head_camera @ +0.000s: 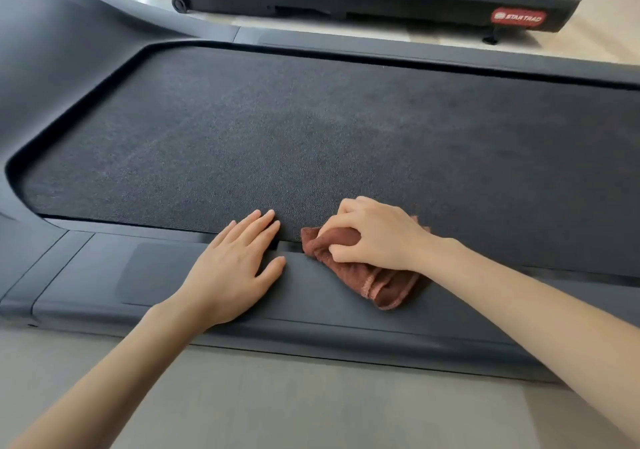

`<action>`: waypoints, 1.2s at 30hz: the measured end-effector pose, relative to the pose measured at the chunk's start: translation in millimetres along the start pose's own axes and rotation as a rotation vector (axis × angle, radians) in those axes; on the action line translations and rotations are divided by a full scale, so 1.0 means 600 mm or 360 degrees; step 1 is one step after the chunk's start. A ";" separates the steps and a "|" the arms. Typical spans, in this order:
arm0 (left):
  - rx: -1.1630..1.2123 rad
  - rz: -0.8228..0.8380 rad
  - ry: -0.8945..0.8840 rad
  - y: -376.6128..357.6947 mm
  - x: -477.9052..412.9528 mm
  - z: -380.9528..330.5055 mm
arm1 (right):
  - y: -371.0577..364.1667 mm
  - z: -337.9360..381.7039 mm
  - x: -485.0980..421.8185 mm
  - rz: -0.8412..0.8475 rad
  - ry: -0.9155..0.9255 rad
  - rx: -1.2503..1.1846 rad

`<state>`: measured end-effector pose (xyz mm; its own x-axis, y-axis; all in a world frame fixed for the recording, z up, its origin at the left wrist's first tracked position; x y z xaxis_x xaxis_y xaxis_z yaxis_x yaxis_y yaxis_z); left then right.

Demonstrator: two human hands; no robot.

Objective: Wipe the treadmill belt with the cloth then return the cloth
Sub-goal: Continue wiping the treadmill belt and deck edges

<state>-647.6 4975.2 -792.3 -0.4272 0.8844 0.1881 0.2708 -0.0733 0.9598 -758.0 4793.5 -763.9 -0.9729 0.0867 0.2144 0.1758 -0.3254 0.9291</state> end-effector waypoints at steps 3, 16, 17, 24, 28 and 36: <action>0.0027 -0.0011 -0.0002 0.001 0.002 0.000 | 0.002 -0.030 0.038 -0.0023 -0.0073 0.0012; 0.0064 0.0055 -0.0488 -0.021 -0.066 -0.165 | 0.032 -0.227 0.311 -0.0312 -0.1048 0.0001; 0.0069 0.0069 -0.0541 -0.022 -0.073 -0.183 | 0.039 -0.227 0.312 -0.0420 -0.1095 -0.0001; 0.0083 0.0059 -0.0682 -0.033 -0.105 -0.290 | -0.015 -0.150 0.264 -0.0720 -0.0848 0.0092; 0.0047 0.0091 -0.0790 -0.051 -0.106 -0.337 | -0.019 -0.241 0.353 -0.0853 -0.1147 0.0066; -0.0064 0.0125 -0.0991 -0.066 -0.118 -0.416 | 0.032 -0.453 0.613 -0.0768 -0.2264 -0.0206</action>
<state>-843.3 4800.2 -792.0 0.1783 0.9774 0.1134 0.2432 -0.1555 0.9574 -1153.2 4563.4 -749.3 0.0344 0.9962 0.0801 -0.1974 -0.0718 0.9777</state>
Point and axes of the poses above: each hand's wrist, its own x-axis away from the middle knuckle, its own y-axis out of the back of the hand, z = x × y, the point moved 2 cm from there along -x, towards the middle knuckle, and after that the axes turned 10 degrees about z, right-handed, at the moved point
